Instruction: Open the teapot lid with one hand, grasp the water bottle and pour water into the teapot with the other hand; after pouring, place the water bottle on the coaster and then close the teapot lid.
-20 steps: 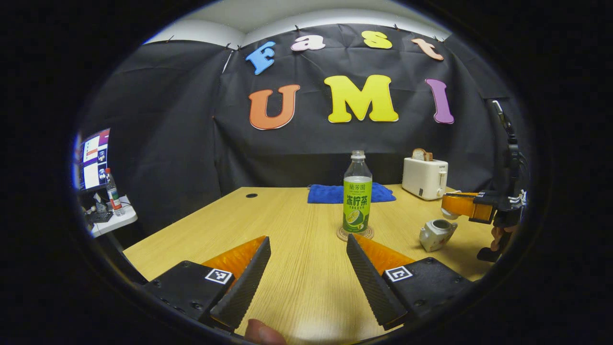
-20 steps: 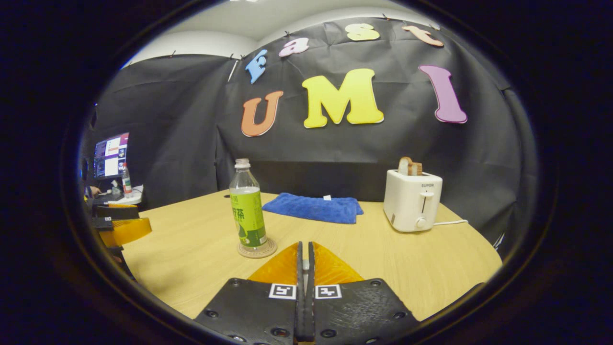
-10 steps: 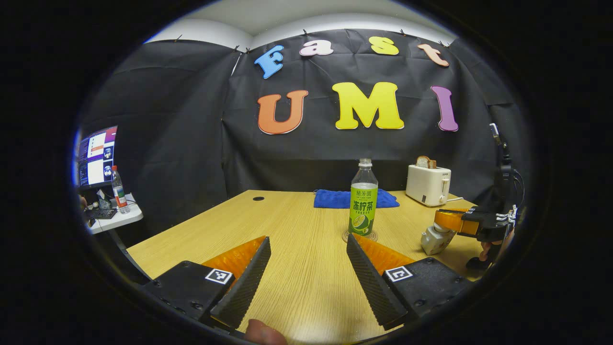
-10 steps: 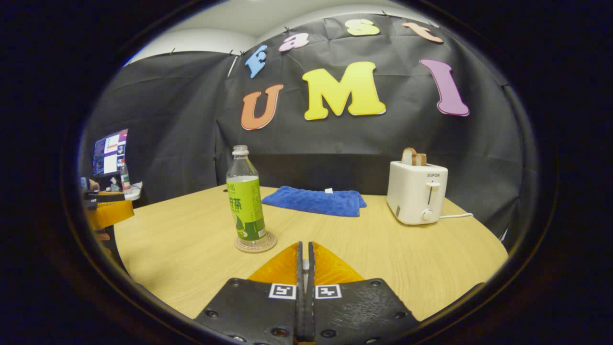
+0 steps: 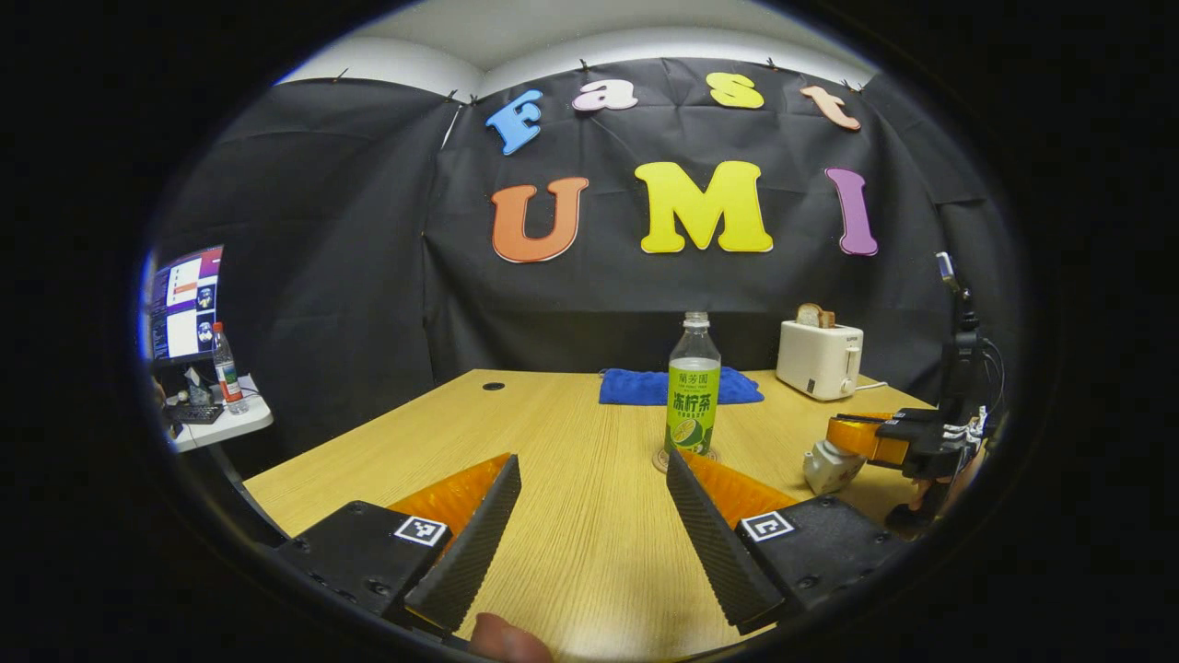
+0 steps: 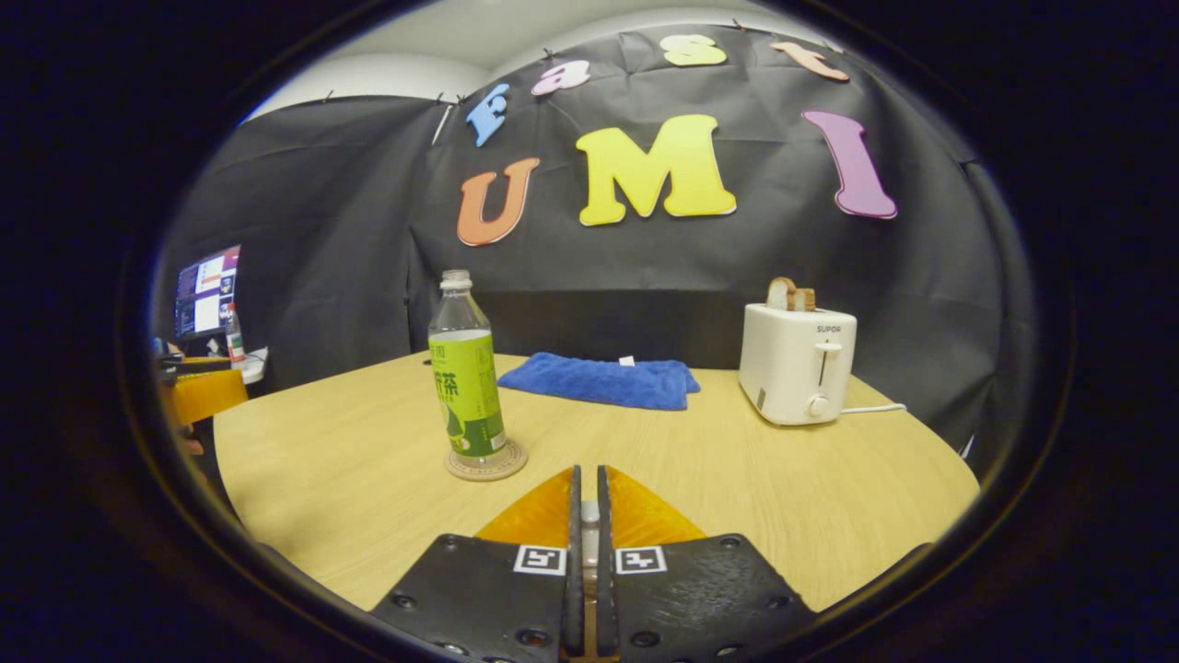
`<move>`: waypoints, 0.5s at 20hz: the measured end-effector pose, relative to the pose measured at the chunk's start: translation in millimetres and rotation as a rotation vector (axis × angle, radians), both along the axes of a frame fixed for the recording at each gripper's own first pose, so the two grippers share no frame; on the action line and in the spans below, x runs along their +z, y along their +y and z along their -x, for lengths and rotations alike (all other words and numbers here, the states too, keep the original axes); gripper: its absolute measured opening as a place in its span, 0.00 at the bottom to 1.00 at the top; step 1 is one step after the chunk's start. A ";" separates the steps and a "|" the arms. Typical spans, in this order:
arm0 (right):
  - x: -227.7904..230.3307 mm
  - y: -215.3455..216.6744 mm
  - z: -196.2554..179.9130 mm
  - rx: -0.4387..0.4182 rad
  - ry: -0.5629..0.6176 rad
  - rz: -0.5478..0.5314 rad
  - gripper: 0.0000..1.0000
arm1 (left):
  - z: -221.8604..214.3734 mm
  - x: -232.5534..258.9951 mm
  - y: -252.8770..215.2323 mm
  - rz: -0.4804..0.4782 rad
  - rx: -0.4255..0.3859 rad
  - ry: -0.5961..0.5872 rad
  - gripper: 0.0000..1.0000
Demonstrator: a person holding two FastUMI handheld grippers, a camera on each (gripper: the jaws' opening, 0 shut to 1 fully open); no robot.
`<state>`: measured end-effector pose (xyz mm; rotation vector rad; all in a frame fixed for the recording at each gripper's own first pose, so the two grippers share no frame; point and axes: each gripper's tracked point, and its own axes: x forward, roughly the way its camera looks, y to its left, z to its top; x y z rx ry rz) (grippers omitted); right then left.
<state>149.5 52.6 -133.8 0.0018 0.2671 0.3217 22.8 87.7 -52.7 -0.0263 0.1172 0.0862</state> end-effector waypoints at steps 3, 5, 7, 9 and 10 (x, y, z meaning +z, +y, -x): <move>22.4 -9.2 3.7 -0.041 -0.051 -0.018 0.11 | 0.8 8.2 -11.4 0.002 -0.017 -0.016 0.99; 37.5 -19.2 13.0 -0.083 -0.080 -0.024 0.39 | 1.0 13.5 -23.6 0.015 -0.030 -0.029 0.99; 54.8 -32.1 31.1 -0.120 -0.118 -0.011 0.76 | 0.4 18.7 -43.1 0.044 -0.063 -0.038 0.99; 76.9 -48.2 55.3 -0.155 -0.173 -0.005 0.97 | 3.0 22.6 -66.0 0.050 -0.111 -0.046 0.99; 86.8 -55.3 66.0 -0.172 -0.199 -0.009 0.96 | 6.2 26.5 -73.9 0.046 -0.126 -0.055 0.99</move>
